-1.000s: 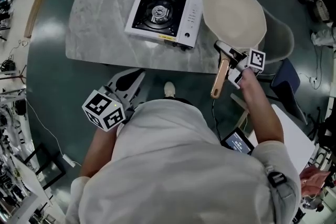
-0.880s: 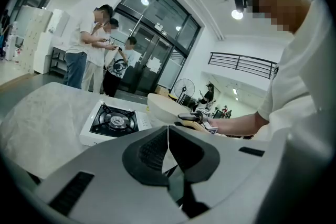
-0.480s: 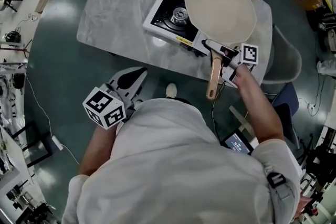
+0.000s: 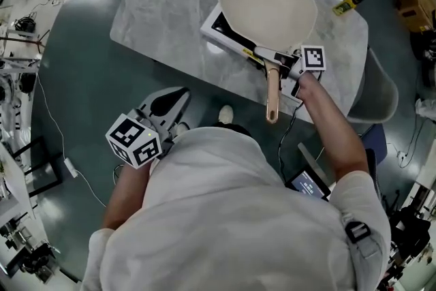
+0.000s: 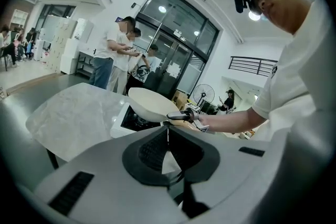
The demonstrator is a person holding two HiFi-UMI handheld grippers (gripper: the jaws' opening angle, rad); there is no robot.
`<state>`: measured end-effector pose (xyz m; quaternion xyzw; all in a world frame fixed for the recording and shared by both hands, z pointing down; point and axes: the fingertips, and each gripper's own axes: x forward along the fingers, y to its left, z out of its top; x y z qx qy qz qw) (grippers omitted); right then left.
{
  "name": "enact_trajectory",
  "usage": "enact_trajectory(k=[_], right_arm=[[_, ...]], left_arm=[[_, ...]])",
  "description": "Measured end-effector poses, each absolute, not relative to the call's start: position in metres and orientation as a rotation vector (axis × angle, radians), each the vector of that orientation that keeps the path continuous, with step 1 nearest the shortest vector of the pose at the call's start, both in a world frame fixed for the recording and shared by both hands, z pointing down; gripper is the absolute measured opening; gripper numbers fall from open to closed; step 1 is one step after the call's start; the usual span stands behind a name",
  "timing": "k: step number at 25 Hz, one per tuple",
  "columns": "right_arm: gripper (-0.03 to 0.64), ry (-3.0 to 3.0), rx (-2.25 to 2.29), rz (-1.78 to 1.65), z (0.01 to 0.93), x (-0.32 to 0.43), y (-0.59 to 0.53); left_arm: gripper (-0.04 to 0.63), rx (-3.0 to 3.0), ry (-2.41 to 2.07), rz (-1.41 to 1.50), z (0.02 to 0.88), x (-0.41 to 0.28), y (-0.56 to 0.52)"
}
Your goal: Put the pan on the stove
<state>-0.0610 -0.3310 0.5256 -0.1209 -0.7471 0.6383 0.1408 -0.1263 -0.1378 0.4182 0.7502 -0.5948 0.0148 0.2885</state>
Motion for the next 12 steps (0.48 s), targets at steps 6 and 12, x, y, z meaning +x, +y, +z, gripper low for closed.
enact_trajectory(k=[6,12], right_arm=[[0.170,-2.130,-0.391,1.805,0.536,-0.075,-0.332],[0.170,-2.109,-0.395,1.793,0.541,-0.073,-0.333]], left_arm=[[0.020,1.976,-1.616,0.048,0.420,-0.133,-0.137],[0.020,1.954,-1.630,0.037,0.420,-0.137,-0.138]])
